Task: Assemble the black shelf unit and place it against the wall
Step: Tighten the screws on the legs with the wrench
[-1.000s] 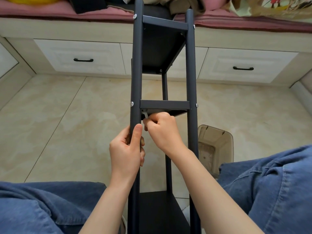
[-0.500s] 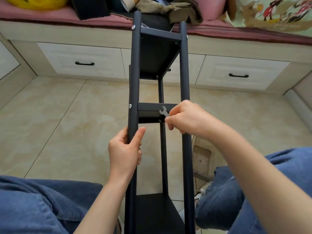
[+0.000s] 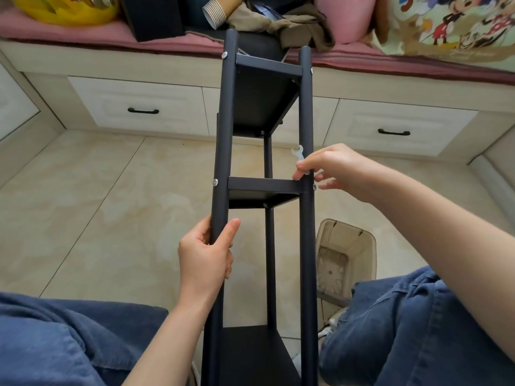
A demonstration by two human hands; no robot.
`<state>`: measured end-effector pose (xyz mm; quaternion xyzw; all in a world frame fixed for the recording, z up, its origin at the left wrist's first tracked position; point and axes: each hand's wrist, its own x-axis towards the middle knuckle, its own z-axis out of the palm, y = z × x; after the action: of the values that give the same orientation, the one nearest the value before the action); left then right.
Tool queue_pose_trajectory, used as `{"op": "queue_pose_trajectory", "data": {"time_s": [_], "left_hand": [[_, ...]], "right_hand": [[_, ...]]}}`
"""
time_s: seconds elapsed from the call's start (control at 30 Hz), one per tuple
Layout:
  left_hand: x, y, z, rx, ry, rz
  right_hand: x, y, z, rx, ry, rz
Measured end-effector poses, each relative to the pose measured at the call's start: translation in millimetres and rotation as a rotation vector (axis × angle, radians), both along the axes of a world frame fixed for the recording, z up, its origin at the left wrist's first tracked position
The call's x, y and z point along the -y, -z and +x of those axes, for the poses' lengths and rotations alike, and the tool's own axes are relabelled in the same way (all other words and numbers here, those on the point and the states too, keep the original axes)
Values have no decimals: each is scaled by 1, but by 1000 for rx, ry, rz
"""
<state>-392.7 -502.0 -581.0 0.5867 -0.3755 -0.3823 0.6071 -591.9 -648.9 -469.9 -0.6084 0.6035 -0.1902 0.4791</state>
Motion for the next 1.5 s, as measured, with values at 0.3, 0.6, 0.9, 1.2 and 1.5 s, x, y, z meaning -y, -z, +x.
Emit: {"op": "queue_pose_trajectory", "data": {"time_s": [0.3,0.6,0.9,1.2,1.5], "left_hand": [[1,1,-1,-16,29,-2],[6,-4,1,52,3,-54],[28,5,14,265,-119,-88],[49,12,31,448,-128,25],[18,-43,-37,375,-5,-173]], "right_hand": [[6,2,6,494,119,42],[-2,-19,0,649,-6,-47],[-14,-32,7,661,-169,-176],[-29,-42,14,488,-286,-299],[-35,-41,23,406,-195,-388]]}}
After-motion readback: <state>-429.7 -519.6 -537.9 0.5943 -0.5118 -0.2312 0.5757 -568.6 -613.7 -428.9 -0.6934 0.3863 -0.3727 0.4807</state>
